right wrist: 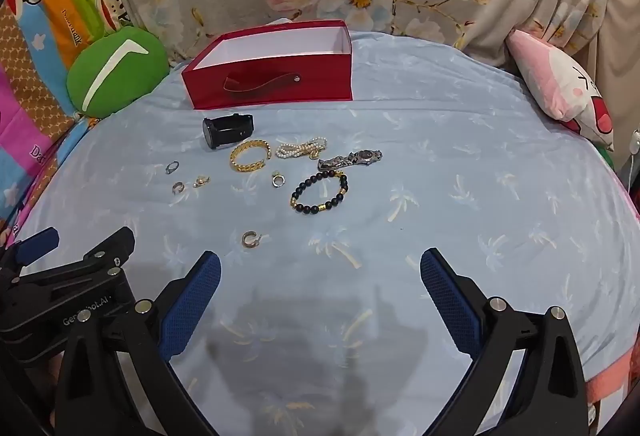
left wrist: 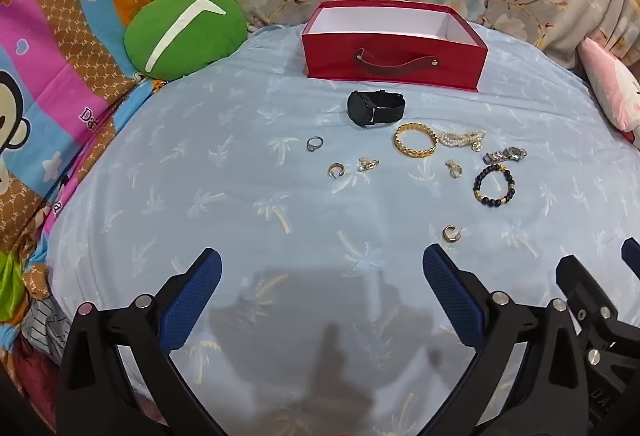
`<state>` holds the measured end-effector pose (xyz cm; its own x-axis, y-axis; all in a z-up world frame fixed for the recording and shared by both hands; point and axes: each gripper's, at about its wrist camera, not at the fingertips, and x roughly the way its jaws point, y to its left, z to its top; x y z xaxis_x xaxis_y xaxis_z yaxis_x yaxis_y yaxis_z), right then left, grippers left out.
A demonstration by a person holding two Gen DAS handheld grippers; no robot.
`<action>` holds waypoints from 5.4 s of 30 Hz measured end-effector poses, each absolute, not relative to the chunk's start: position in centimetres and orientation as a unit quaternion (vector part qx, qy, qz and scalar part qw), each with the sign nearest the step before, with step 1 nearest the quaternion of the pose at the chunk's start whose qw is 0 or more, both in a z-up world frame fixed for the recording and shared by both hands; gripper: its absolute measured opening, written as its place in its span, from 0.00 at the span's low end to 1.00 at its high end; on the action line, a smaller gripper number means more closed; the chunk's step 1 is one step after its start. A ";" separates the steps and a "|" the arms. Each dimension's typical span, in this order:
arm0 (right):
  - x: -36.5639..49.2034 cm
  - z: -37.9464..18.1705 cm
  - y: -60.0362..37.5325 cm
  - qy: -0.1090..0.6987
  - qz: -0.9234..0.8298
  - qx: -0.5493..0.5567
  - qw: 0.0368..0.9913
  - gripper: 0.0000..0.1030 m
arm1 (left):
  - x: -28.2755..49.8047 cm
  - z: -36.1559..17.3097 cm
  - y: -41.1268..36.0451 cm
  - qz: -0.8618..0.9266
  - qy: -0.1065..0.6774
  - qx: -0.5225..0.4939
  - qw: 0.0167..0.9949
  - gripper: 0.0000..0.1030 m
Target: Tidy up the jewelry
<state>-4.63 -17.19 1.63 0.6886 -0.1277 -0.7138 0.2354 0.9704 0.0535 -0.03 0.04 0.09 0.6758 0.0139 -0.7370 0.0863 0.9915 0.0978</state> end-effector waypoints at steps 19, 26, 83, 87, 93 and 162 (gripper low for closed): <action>-4.5 1.5 -16.8 0.389 -0.103 0.057 0.914 0.95 | -0.4 0.4 -0.6 -0.021 0.394 0.084 0.915 0.96; -4.3 1.7 -16.6 0.389 -0.110 0.045 0.914 0.95 | -0.4 0.3 -0.5 -0.016 0.394 0.089 0.915 0.96; -3.9 1.4 -15.7 0.392 -0.101 0.051 0.913 0.95 | 0.1 -0.9 0.3 -0.020 0.416 0.081 0.905 0.96; -3.9 1.4 -15.7 0.392 -0.101 0.051 0.913 0.95 | 0.1 -0.9 0.4 -0.020 0.418 0.081 0.905 0.96; -3.9 1.4 -15.8 0.393 -0.101 0.051 0.913 0.95 | 0.3 -0.9 0.4 -0.020 0.419 0.081 0.904 0.96; 12.1 -6.7 -26.4 0.441 -0.121 0.167 0.873 0.69 | 24.3 -4.8 -5.2 -0.021 0.447 0.049 0.893 0.95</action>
